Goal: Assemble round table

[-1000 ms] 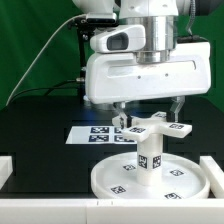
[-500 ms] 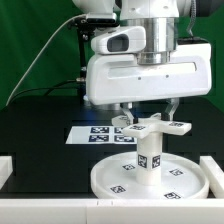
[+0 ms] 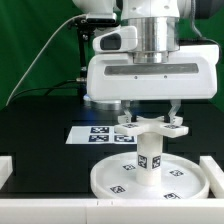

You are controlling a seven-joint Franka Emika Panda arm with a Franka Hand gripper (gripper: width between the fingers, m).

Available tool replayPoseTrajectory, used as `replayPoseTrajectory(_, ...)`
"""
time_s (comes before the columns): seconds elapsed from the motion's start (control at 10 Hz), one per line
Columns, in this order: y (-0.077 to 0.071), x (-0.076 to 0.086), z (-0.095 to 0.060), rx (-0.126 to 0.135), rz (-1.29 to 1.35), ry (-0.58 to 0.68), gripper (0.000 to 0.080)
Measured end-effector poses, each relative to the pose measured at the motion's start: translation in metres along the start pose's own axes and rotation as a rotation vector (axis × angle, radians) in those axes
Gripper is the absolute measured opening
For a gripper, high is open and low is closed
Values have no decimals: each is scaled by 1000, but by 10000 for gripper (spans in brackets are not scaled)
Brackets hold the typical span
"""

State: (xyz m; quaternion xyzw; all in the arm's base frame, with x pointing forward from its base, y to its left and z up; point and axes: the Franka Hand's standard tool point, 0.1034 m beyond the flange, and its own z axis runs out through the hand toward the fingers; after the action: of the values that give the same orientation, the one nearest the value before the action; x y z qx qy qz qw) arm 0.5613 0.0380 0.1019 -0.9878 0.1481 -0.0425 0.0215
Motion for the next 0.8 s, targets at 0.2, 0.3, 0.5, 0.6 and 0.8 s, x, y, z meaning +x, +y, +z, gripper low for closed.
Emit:
replayPoseTrajectory(0.2,-1,0,0,27,326,-7,439)
replayPoseTrajectory(0.3,-1,0,0,27,418,-8,439)
replayPoseTrajectory(0.5,-1,0,1,37,622,-14,439)
replayPoseTrajectory(0.6,-1,0,1,37,691,-15,439)
replayPoseTrajectory(0.8,0,0,1,39,724,-17,439)
